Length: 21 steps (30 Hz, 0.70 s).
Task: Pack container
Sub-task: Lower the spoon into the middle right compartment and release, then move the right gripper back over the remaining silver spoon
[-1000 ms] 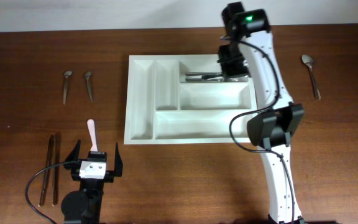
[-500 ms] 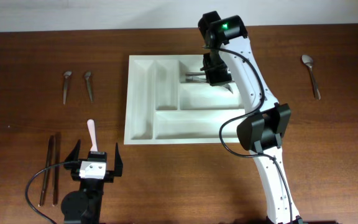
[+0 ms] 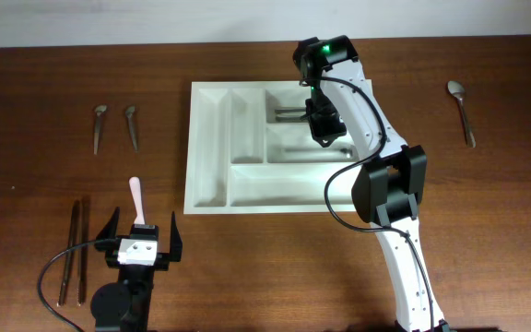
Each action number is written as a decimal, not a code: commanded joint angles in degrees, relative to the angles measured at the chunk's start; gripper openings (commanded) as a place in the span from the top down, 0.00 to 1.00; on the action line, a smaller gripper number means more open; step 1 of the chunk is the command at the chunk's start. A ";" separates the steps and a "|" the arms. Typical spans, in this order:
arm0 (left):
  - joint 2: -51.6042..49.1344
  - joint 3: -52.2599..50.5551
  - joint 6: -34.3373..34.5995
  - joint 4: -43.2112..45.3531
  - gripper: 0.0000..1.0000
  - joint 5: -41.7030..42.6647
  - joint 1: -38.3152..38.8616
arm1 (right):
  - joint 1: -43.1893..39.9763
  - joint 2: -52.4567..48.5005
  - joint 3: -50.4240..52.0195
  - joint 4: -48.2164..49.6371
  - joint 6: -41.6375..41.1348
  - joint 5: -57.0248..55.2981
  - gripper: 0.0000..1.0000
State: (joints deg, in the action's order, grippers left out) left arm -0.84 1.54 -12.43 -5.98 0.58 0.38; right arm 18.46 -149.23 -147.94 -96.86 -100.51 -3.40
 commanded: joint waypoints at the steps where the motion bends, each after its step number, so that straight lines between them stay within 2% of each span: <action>1: 0.50 -0.44 -0.09 0.15 0.01 -0.42 -0.28 | -0.20 0.33 0.42 0.20 -0.72 -4.02 0.78; 3: 0.48 -0.44 -0.09 0.15 0.01 -0.42 -0.28 | -0.20 0.33 0.42 0.24 -0.68 -5.11 0.73; 7: 0.48 -0.44 -0.09 0.15 0.01 -0.42 -0.28 | -0.20 0.35 0.39 0.22 2.38 -7.65 0.70; 12: 0.48 -0.44 -0.09 0.15 0.01 -0.42 -0.28 | -0.92 0.37 -1.97 0.17 12.76 -17.55 0.40; 15: 0.48 -0.44 -0.09 0.15 0.01 -0.42 -0.28 | -2.19 0.37 -6.47 0.20 25.57 -24.83 0.19; 17: 0.48 -0.44 -0.09 0.15 0.01 -0.42 -0.28 | -3.39 0.37 -10.10 0.24 36.87 -28.04 0.03; 21: 0.48 -0.44 -0.09 0.15 0.01 -0.42 -0.28 | -6.71 0.37 -17.53 0.46 65.79 -28.28 0.01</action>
State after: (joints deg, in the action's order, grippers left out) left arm -0.84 1.54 -12.43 -5.98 0.58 0.38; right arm 14.81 -149.27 -160.09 -96.42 -63.77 -26.39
